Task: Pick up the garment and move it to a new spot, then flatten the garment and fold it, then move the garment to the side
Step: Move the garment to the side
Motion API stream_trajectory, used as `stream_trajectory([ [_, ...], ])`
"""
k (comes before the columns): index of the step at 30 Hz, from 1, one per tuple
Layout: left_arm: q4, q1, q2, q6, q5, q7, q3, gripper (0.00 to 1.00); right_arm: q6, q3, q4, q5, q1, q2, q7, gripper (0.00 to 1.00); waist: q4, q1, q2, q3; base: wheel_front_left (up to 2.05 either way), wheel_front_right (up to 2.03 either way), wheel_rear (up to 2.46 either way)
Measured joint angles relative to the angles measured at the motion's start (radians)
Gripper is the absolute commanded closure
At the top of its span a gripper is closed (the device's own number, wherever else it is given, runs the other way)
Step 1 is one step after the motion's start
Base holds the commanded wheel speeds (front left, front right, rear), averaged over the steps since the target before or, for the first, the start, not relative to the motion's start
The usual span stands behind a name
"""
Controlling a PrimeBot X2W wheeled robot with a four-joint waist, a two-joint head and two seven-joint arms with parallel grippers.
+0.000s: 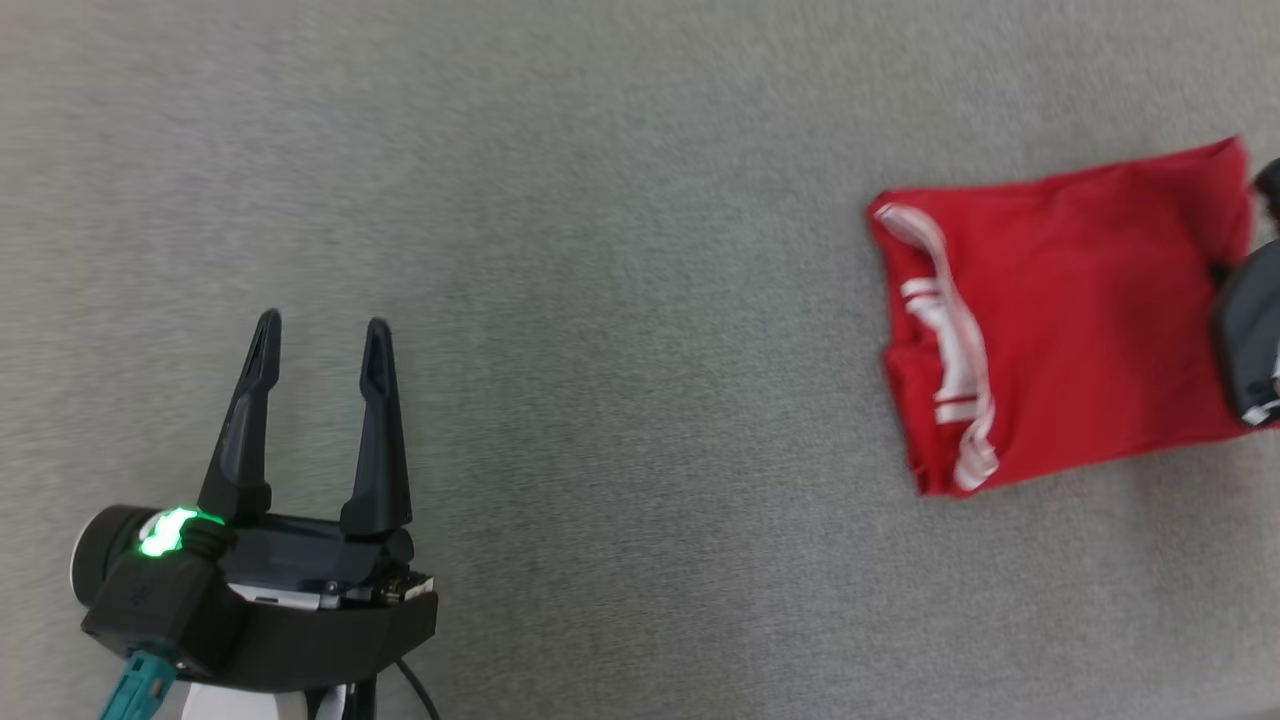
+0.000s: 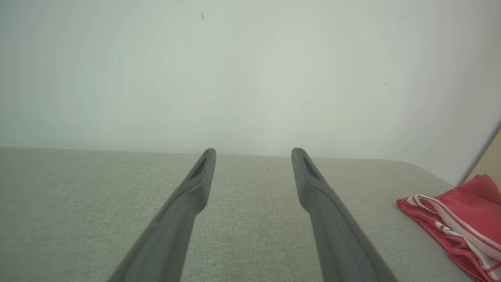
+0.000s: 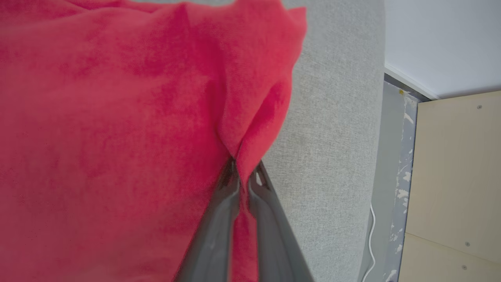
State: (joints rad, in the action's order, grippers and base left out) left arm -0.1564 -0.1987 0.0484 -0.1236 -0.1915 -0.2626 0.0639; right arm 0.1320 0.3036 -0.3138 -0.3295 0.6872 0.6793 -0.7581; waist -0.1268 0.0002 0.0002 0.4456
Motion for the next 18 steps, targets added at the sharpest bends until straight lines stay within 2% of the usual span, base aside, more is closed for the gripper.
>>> stream_trajectory([
  [8,-0.024,-0.028,0.01,-0.006,0.031,0.0,0.027,0.0,0.0,-0.059,-0.108,0.013,0.058,0.029,0.15,1.0,-0.074,-0.0001,0.0,0.091,0.0,0.0,0.0],
  [18,-0.043,-0.053,0.057,-0.006,0.034,0.0,0.056,0.0,0.0,-0.087,-0.18,0.056,0.129,0.046,0.309,1.0,-0.143,-0.0001,0.0,0.179,0.0,0.0,0.0],
])
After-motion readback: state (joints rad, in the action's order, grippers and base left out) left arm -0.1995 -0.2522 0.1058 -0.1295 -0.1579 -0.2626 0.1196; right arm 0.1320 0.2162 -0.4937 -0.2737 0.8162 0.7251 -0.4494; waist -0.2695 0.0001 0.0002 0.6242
